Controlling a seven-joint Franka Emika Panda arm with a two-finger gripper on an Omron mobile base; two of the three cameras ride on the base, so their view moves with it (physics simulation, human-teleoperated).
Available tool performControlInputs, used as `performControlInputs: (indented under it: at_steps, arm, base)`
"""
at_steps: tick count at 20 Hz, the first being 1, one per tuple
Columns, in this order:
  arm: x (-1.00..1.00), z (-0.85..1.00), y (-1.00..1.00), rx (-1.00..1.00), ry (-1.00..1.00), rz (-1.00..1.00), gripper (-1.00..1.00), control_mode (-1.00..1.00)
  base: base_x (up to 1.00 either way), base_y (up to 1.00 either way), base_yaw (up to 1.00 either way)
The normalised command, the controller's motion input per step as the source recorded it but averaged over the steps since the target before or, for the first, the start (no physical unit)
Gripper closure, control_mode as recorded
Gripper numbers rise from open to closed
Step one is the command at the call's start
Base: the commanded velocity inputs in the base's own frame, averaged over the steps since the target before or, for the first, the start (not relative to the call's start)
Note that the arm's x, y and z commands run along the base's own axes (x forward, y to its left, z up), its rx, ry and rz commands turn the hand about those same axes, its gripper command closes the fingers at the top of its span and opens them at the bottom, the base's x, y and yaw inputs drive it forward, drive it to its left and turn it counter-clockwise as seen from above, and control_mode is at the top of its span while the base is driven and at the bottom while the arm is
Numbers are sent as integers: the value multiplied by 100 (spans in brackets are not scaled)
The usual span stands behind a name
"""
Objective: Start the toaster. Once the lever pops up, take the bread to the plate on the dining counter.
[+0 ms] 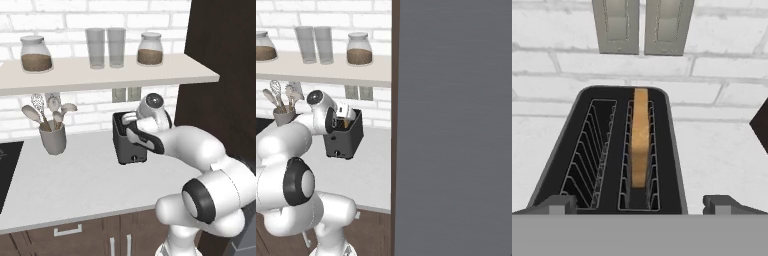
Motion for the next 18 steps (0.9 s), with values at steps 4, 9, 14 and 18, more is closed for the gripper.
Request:
performControlInputs:
  at_steps: [4, 9, 14, 18]
  arm:
    - [29, -8, 3, 0, 0, 0, -100, -100]
    - [10, -8, -8, 0, 0, 0, -100, -100]
    - [15, -22, 0, 2, 0, 0, -100, -100]
    - [23, -22, 0, 4, 0, 0, -100, -100]
  base:
    - [0, 0, 0]
    - [0, 0, 0]
    - [0, 0, 0]
    - [0, 0, 0]
